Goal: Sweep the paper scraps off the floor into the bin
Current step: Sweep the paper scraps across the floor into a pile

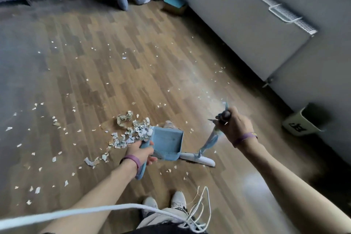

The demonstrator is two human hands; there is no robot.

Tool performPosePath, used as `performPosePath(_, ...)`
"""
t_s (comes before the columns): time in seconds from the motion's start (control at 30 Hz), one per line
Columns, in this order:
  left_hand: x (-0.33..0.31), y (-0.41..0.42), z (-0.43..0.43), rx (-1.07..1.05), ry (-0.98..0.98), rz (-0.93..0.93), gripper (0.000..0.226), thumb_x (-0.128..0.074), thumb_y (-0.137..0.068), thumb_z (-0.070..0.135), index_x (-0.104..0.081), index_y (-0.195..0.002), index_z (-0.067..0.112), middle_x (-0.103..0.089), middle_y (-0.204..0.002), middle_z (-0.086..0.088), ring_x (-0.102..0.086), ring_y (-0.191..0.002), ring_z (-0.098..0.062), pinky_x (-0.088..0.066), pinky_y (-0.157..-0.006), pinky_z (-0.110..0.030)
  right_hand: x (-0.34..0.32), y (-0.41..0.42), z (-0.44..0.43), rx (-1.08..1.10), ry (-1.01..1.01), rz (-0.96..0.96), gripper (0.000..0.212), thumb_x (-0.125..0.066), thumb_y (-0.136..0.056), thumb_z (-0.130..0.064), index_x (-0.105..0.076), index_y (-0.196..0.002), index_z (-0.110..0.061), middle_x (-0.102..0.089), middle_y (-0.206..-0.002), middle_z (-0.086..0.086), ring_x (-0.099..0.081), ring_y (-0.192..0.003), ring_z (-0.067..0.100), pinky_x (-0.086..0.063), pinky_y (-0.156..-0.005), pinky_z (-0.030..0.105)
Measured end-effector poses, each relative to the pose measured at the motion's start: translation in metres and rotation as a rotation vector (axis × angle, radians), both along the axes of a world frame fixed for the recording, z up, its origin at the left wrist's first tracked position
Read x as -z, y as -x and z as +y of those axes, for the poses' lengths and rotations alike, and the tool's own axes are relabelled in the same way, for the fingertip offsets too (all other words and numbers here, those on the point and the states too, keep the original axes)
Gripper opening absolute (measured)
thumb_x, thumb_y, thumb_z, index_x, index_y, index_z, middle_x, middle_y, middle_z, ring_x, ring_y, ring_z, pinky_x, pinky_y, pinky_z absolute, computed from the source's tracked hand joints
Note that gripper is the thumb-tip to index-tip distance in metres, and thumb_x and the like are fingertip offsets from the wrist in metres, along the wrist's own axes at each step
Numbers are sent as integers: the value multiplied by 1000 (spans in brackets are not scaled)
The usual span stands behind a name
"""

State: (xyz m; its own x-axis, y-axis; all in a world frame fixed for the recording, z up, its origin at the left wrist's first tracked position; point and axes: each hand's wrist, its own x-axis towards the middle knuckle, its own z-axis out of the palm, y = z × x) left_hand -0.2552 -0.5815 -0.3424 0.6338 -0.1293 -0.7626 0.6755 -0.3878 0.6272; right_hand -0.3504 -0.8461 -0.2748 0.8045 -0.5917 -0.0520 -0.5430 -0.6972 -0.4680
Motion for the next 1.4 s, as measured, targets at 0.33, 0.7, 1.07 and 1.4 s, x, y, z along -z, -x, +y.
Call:
performPosePath(0.33, -7, 29, -81, 131, 7, 17, 23, -48, -83, -10, -60, -96, 4, -63, -77, -12, -61, -44, -22, -43, -40, -23, 10, 53, -113, 350, 121, -79, 25, -59, -87, -25, -37, -88, -11, -63, -84, 22, -57, -75, 48, -34, -61, 34)
performPosePath(0.7, 11, 44, -123, 211, -25, 78, 26, -47, -83, -11, -63, -89, 10, -63, -79, -13, -64, -51, -22, -46, -42, -22, 72, 52, -150, 424, -121, -89, 40, -67, -87, -35, -34, -92, -14, -62, -90, 13, -59, -80, 47, -49, -68, 44)
performPosePath(1.07, 24, 29, -118, 225, -110, 71, 28, -47, -82, -11, -63, -94, 8, -63, -72, -11, -66, -53, -20, -46, -43, -22, 138, -8, -140, 233, -333, 338, 19, -48, -87, -33, -57, -76, -21, -62, -89, 10, -51, -83, 30, -34, -60, 29)
performPosePath(1.4, 38, -19, -88, 288, -133, 65, 26, -47, -82, -9, -63, -90, 11, -64, -79, -12, -66, -57, -20, -46, -42, -21, 154, -44, -83, 104, -466, 637, 26, -56, -81, -38, -48, -67, -17, -53, -69, 4, -51, -72, 27, -37, -58, 27)
